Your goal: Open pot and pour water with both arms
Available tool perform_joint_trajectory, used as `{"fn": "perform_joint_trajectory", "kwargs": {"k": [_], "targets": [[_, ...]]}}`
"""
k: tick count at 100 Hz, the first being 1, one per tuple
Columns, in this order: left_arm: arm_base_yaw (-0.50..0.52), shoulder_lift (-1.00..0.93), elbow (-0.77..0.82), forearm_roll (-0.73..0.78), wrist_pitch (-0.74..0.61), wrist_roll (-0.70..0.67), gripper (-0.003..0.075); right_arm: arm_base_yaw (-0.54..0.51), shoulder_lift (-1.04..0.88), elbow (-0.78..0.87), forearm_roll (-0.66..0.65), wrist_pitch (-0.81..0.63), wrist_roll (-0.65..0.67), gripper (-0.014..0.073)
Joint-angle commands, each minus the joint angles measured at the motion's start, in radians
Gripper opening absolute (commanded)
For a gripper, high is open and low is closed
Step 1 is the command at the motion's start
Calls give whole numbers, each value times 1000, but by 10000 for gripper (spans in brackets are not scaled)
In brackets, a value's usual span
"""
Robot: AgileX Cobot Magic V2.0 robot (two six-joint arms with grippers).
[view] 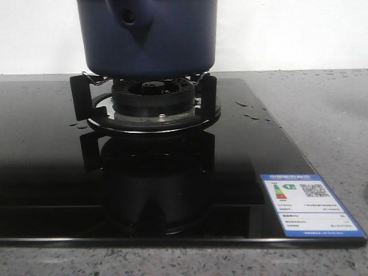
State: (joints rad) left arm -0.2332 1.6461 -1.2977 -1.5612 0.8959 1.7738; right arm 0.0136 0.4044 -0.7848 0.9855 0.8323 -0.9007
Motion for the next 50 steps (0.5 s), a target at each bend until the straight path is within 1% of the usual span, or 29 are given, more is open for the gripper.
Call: {"fn": "perform_joint_trajectory", "kwargs": {"k": [1, 15, 22, 32, 44, 45, 50], "targets": [[-4, -17, -37, -79, 20, 1, 587, -4, 9, -32, 36, -63, -9, 652], [-8, -10, -37, -79, 49, 1, 585, -4, 9, -32, 36, -70, -9, 652], [-8, -10, -37, -79, 65, 1, 561, -4, 9, -32, 36, -77, -9, 652], [-8, -10, -37, -79, 74, 1, 483, -4, 9, -32, 36, -92, -9, 652], [-8, -10, -37, -81, 108, 1, 354, -4, 9, -32, 36, -106, -9, 650], [-8, -10, -37, -82, 110, 1, 354, -4, 9, -32, 36, -106, -9, 650], [-8, -10, -37, -90, 126, 1, 307, -4, 9, -32, 36, -110, -9, 641]]}}
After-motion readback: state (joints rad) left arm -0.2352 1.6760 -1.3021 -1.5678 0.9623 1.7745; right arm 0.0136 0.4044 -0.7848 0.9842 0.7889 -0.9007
